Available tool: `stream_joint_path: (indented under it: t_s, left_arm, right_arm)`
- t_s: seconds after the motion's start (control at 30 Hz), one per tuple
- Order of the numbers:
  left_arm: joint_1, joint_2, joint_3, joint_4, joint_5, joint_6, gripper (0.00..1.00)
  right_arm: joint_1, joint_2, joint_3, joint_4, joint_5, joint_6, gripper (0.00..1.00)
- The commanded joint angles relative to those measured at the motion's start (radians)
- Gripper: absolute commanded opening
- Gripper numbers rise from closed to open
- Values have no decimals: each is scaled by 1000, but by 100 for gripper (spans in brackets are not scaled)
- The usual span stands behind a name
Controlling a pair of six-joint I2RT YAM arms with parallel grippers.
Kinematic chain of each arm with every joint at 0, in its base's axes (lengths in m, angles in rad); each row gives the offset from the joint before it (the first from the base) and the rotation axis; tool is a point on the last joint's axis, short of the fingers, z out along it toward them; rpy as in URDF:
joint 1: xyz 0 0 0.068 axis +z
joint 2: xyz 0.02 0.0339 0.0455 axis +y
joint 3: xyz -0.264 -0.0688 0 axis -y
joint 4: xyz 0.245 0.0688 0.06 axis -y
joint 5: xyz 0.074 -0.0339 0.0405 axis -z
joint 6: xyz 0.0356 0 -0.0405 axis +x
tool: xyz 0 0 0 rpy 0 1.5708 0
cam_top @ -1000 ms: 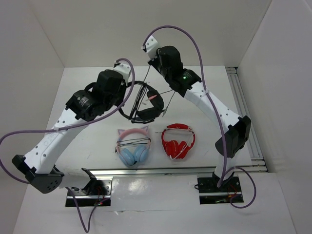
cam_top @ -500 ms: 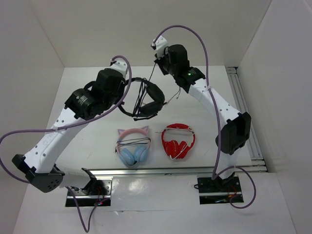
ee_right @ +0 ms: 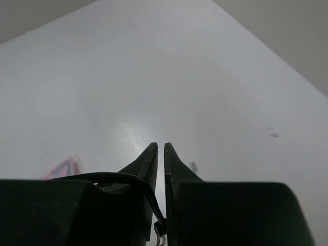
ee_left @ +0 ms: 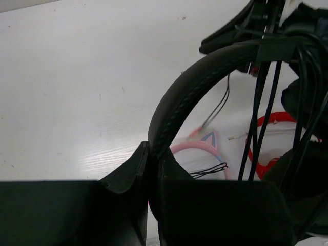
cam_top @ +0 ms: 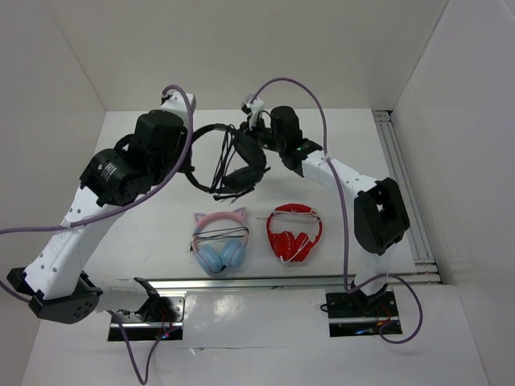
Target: Wrap the headphones
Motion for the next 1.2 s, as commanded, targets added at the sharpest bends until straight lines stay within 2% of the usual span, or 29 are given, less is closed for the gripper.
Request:
stream_joint_path:
  t_s: [0.0, 0.1, 0.13, 0.27, 0.43, 0.67, 0.77, 0.9, 1.0, 1.17]
  left_arm:
    - [-21, -99, 40, 161, -41, -108, 0]
    - [-21, -148, -14, 229, -41, -147, 0]
    - [-21, -148, -14, 230, -41, -167, 0]
    - [-31, -157, -34, 230, -111, -231, 0]
    - [-31, -148, -34, 239, -134, -254, 0]
    - [-31, -148, -14, 216, -217, -292, 0]
    - [-31, -159, -4, 207, -240, -302, 0]
    - [-31, -159, 17, 206, -240, -311, 0]
    - [-31, -159, 28, 197, -240, -311, 0]
    - [-31, -159, 28, 197, -249, -311, 0]
  right_arm:
    - [-14, 36, -75, 288, -241, 237, 19]
    - [5, 79, -118, 450, -316, 345, 30]
    - [5, 93, -118, 531, -325, 395, 30]
    - [25, 175, -109, 625, -339, 478, 31]
    - [25, 235, -161, 805, -350, 598, 31]
    - [25, 215, -222, 789, -340, 574, 31]
    - [25, 215, -232, 780, -340, 564, 34]
    - [35, 215, -255, 780, -340, 555, 34]
    - [35, 215, -273, 780, -340, 555, 40]
    - [35, 203, -293, 759, -331, 537, 40]
